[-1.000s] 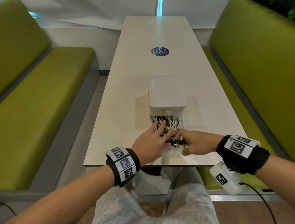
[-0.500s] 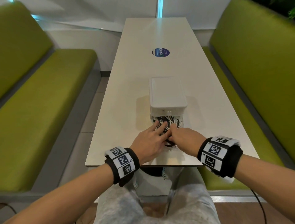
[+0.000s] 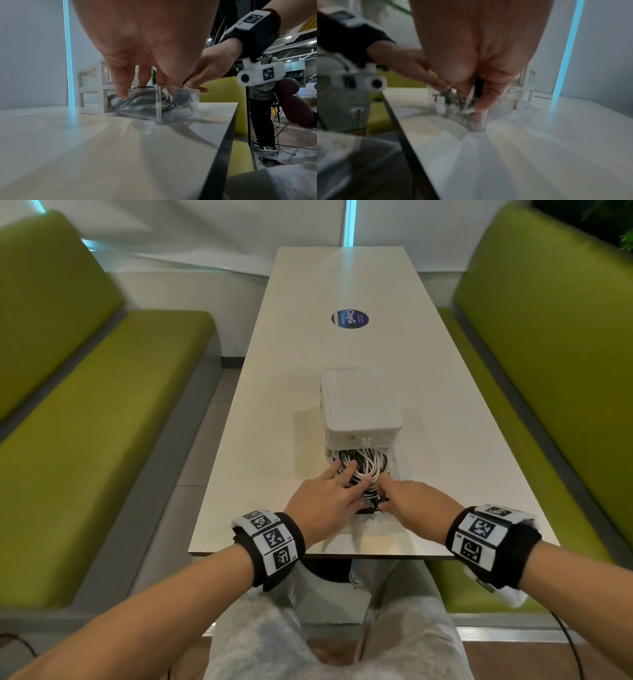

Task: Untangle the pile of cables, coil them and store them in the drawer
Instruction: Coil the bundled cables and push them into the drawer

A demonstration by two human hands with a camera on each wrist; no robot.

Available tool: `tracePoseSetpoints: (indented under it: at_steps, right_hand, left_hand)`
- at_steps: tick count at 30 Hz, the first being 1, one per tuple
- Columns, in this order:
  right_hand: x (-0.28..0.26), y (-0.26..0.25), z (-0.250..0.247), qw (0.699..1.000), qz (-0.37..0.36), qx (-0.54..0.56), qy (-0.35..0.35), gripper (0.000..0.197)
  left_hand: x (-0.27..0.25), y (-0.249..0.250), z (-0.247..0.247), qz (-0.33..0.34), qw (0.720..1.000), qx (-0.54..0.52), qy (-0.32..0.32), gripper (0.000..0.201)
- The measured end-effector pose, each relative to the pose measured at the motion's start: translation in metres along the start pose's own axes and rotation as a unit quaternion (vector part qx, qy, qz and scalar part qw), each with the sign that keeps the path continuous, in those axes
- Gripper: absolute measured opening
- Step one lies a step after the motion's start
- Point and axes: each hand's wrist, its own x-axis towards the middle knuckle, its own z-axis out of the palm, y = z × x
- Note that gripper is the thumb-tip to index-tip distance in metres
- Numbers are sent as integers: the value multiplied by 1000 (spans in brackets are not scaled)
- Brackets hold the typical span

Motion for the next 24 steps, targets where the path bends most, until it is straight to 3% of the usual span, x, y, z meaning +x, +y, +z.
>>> tracePoseSetpoints:
  at_steps: [6, 8, 11, 14, 18, 21, 24]
  right_hand:
    - [-13, 8, 9, 979, -74, -120, 147, 22]
    - [-12, 7, 6, 984, -44, -92, 143, 22]
    - [-9, 11, 3, 997, 3, -1, 71, 26]
    - [-7, 12, -1, 990, 14, 120, 73, 28]
    - [-9, 7, -1, 969, 35, 238, 61, 38]
    - [-6, 7, 5, 975, 7, 209, 74, 36]
    - [2, 6, 6, 988, -13, 127, 83, 22]
  left_hand:
    - [4, 2, -1, 29, 999, 31, 34, 54]
    - [2, 2, 1, 44, 998, 16, 44, 51]
    - [5, 2, 4, 80, 993, 44, 77, 39]
    - [9, 0, 5, 62, 998, -8, 8, 50]
    - [7, -3, 1, 72, 997, -17, 10, 48]
    - [7, -7, 4, 79, 997, -15, 20, 52]
    - [7, -9, 10, 60, 997, -57, 9, 49]
